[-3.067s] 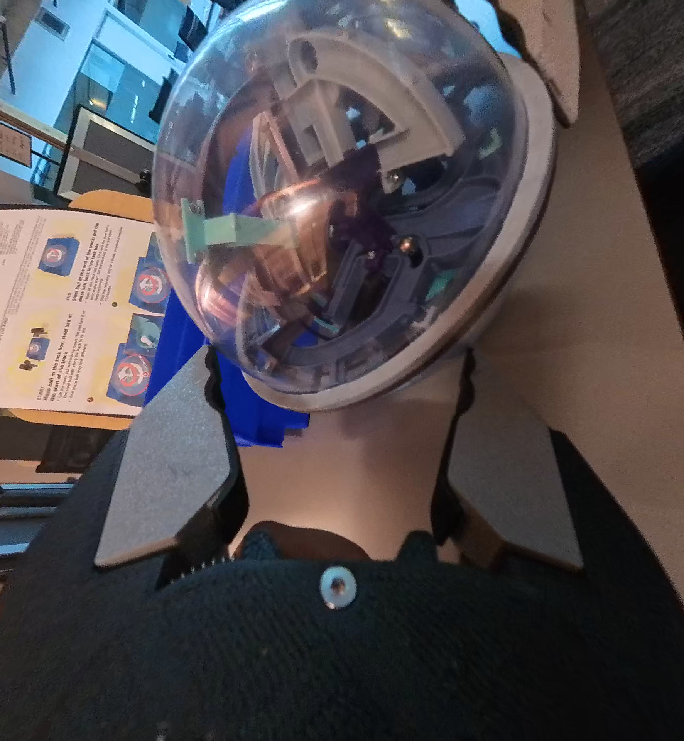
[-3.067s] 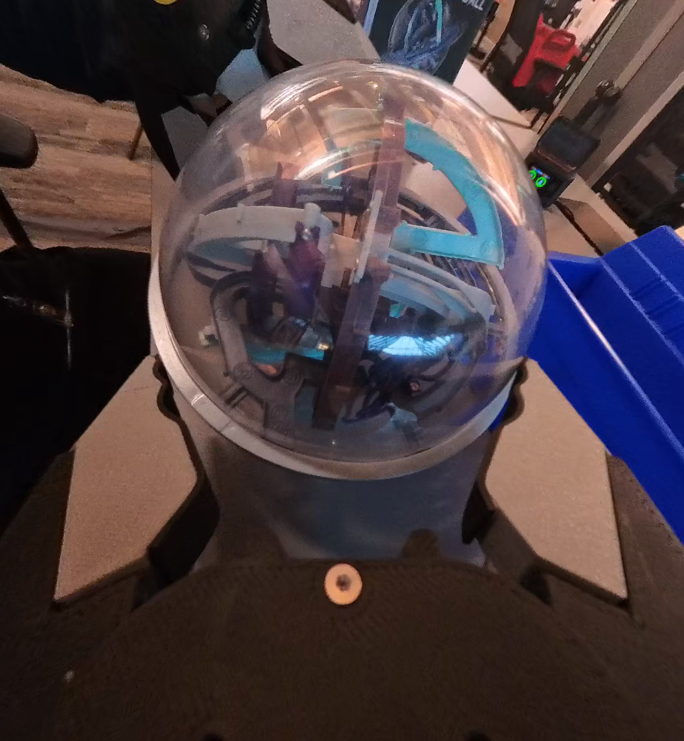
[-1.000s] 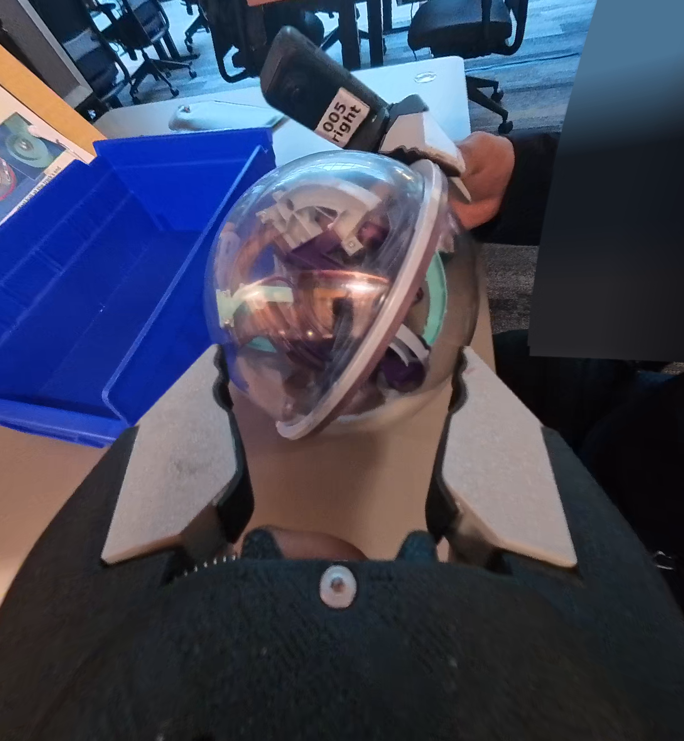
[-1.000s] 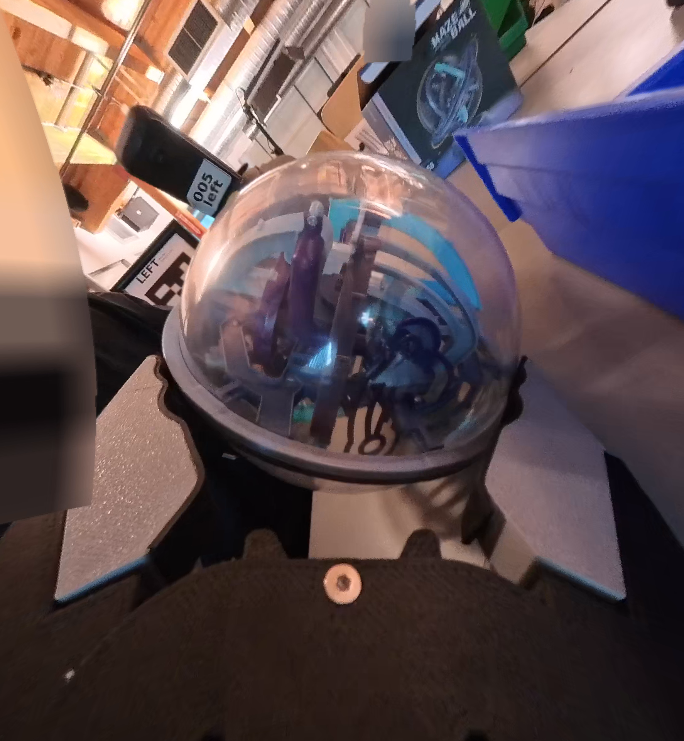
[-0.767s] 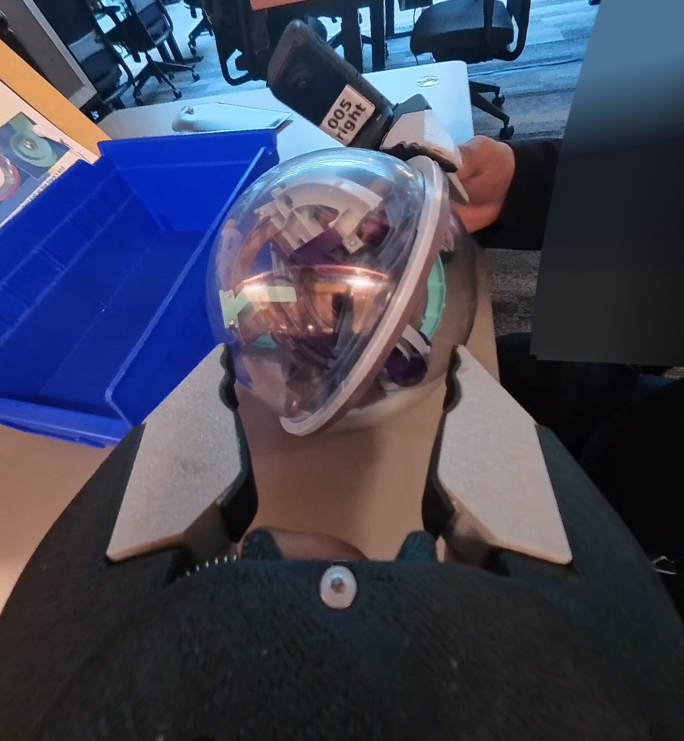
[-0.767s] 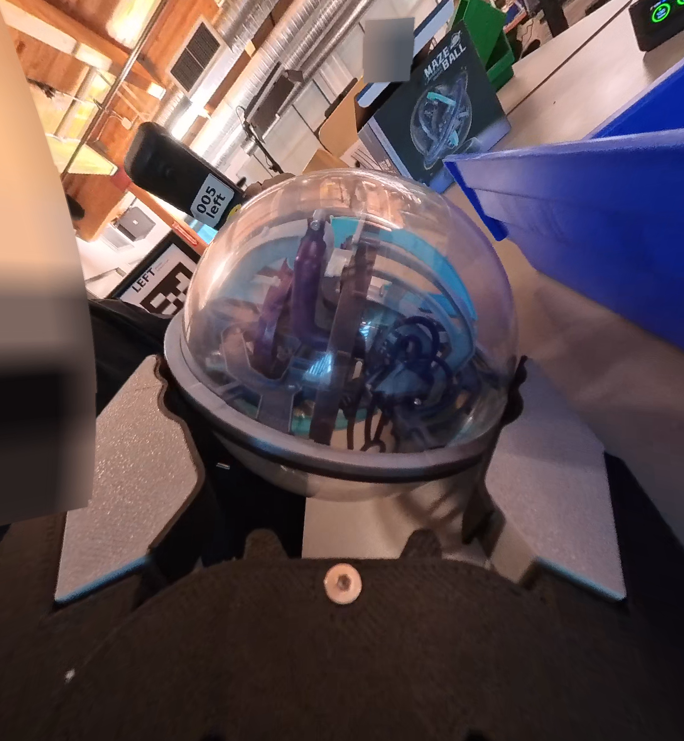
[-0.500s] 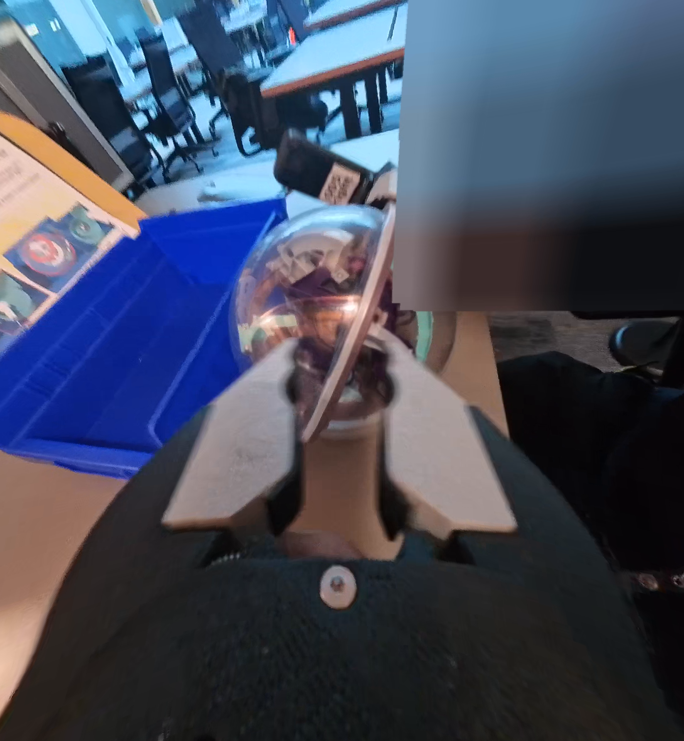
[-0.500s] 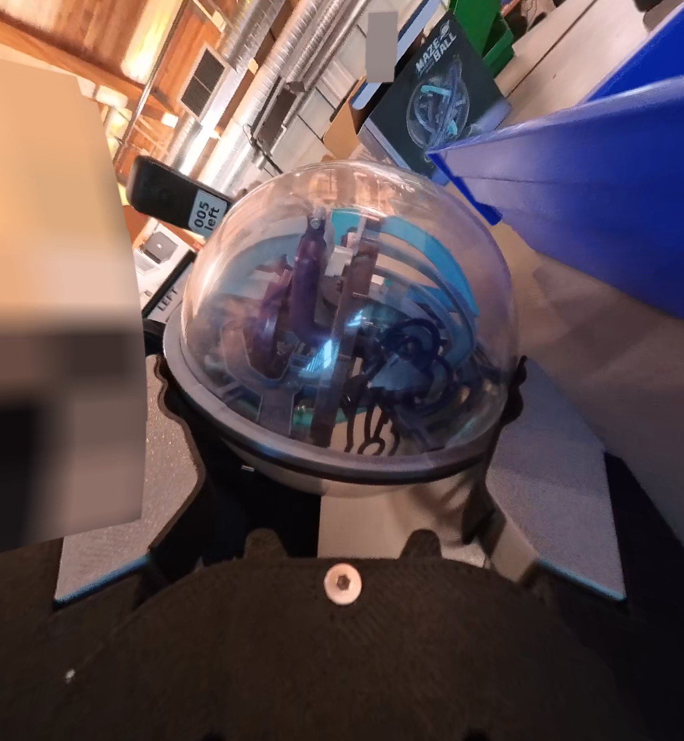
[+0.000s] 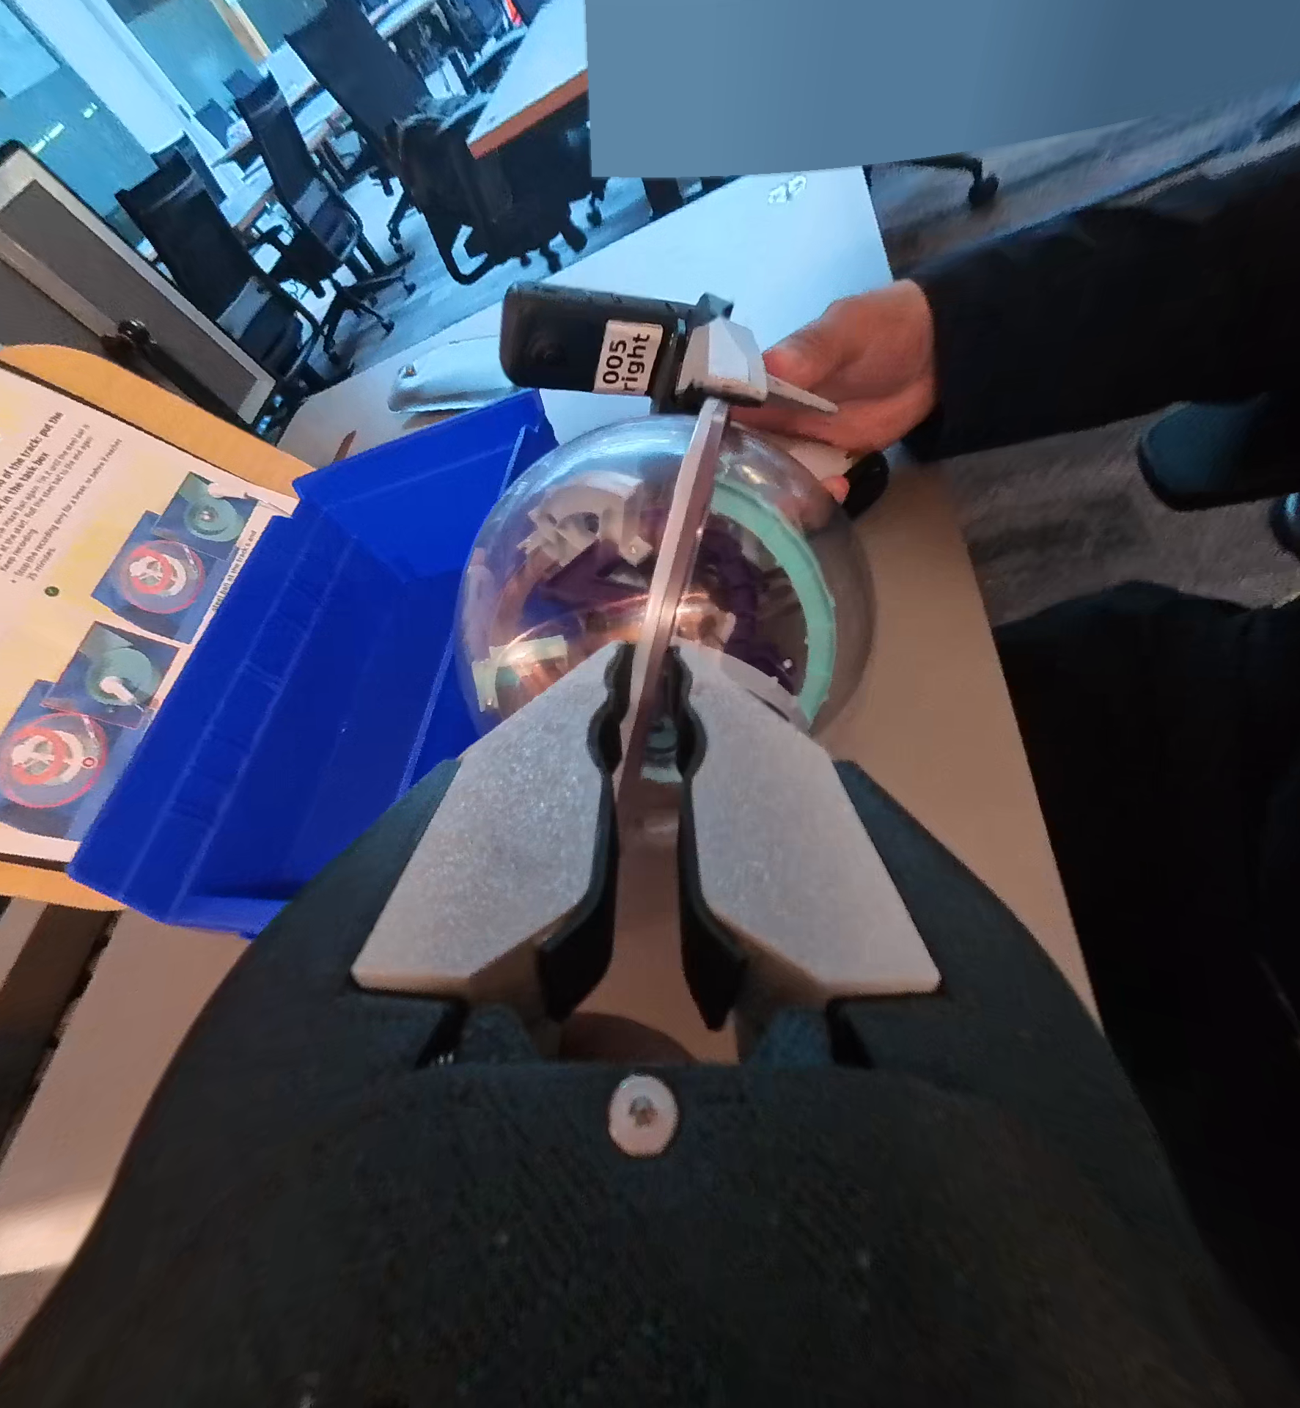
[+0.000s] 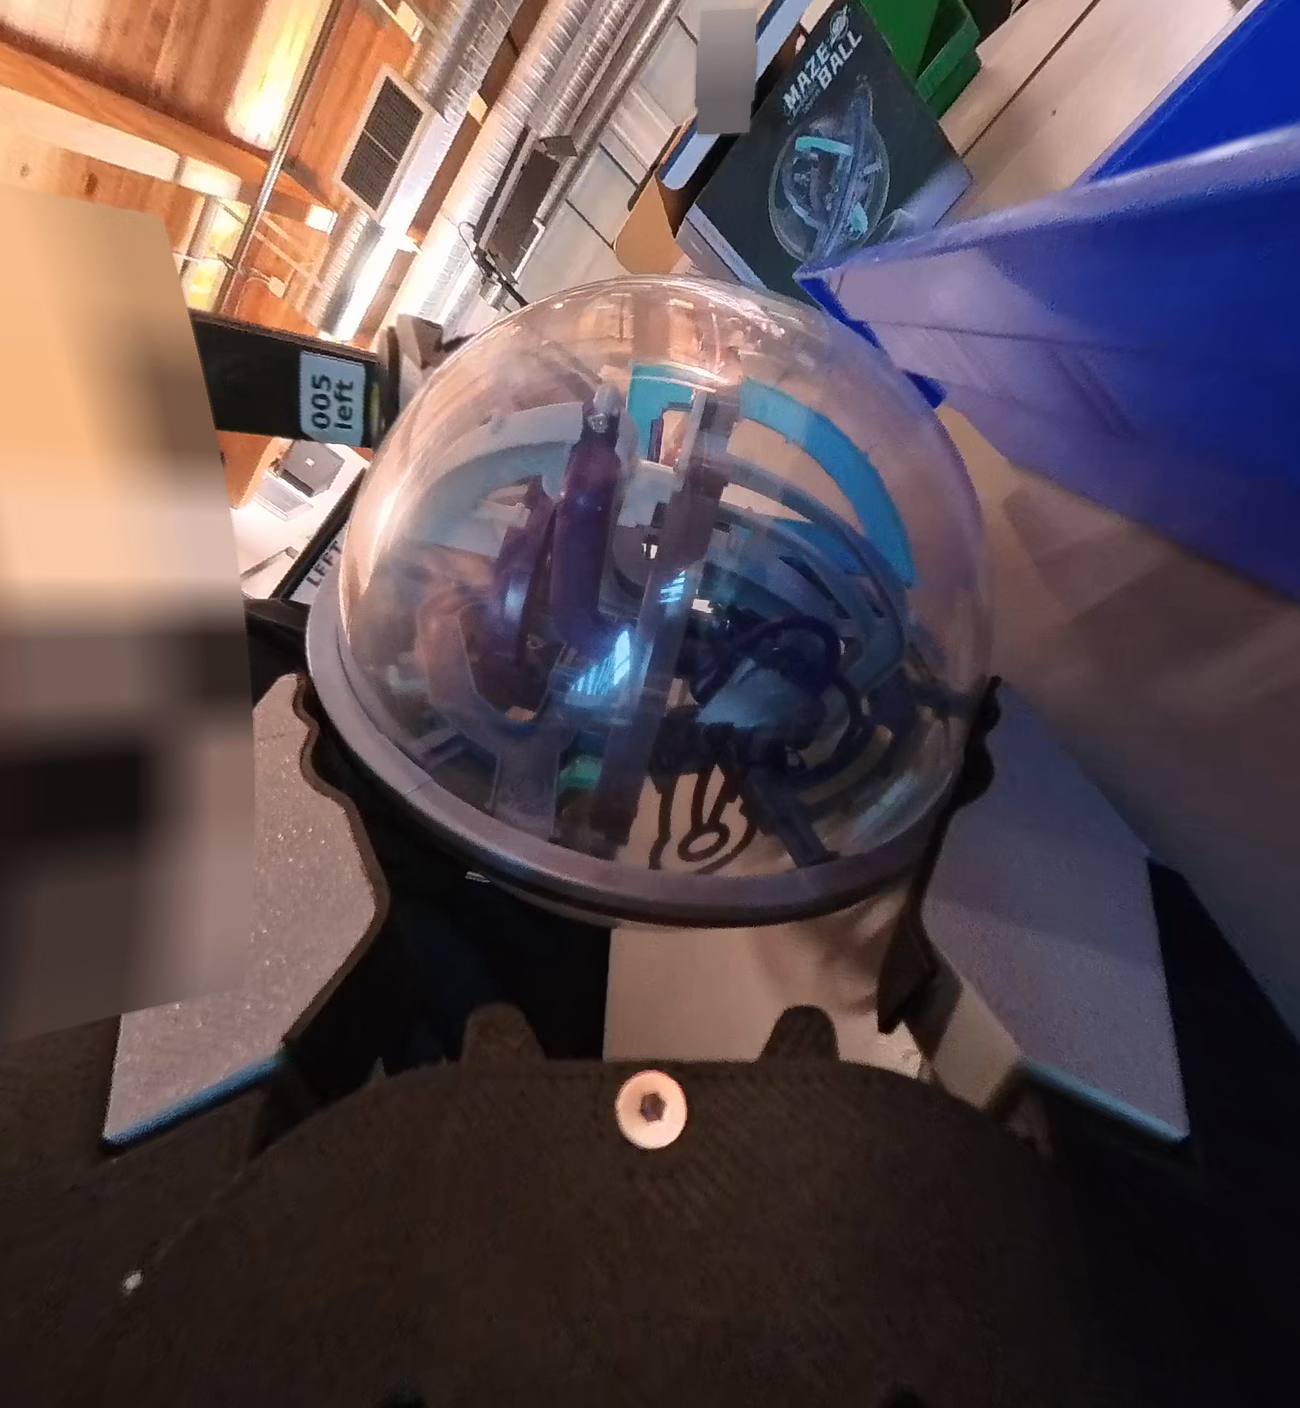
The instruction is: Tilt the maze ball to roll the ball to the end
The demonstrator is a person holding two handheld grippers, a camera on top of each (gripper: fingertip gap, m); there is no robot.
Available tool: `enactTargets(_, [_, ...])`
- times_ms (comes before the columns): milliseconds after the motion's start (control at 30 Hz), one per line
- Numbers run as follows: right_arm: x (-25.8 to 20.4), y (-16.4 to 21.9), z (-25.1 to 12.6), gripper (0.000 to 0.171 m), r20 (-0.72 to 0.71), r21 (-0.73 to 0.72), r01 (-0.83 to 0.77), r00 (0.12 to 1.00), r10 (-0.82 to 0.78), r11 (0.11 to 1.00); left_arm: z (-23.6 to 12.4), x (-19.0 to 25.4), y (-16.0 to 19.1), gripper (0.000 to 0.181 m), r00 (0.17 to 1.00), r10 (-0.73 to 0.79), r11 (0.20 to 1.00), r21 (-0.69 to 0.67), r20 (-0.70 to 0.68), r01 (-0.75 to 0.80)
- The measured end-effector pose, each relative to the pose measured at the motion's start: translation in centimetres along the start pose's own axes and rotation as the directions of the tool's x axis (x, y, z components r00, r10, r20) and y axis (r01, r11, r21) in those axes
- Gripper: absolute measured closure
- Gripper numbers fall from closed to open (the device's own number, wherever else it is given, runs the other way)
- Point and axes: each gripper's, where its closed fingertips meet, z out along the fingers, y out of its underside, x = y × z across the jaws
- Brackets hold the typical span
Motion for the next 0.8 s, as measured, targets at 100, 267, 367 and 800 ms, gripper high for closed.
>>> enactTargets(100, [0.1,-0.3,-0.2,0.017,-0.011,0.013,0.028,1.000,-0.028,1.000,0.1,0.2,0.1,0.175,1.000,0.008,0.999,-0.032,-0.016,-0.009])
enactTargets(267, [0.2,-0.2,-0.5,0.021,-0.073,-0.027,0.146,0.986,-0.148,0.989,0.2,-0.3,0.0,0.175,1.000,-0.005,0.999,-0.037,-0.018,0.004])
enactTargets(367, [-0.1,-0.3,-0.7,0.021,-0.091,-0.039,0.220,0.971,-0.223,0.975,0.2,-0.1,-0.2,0.175,0.999,-0.003,1.000,-0.030,-0.047,0.002])
enactTargets(800, [-1.4,-1.0,0.5,0.016,-0.195,-0.214,0.637,0.715,-0.672,0.740,0.2,-0.4,-0.4,0.175,0.992,-0.052,0.998,-0.036,-0.112,0.049])
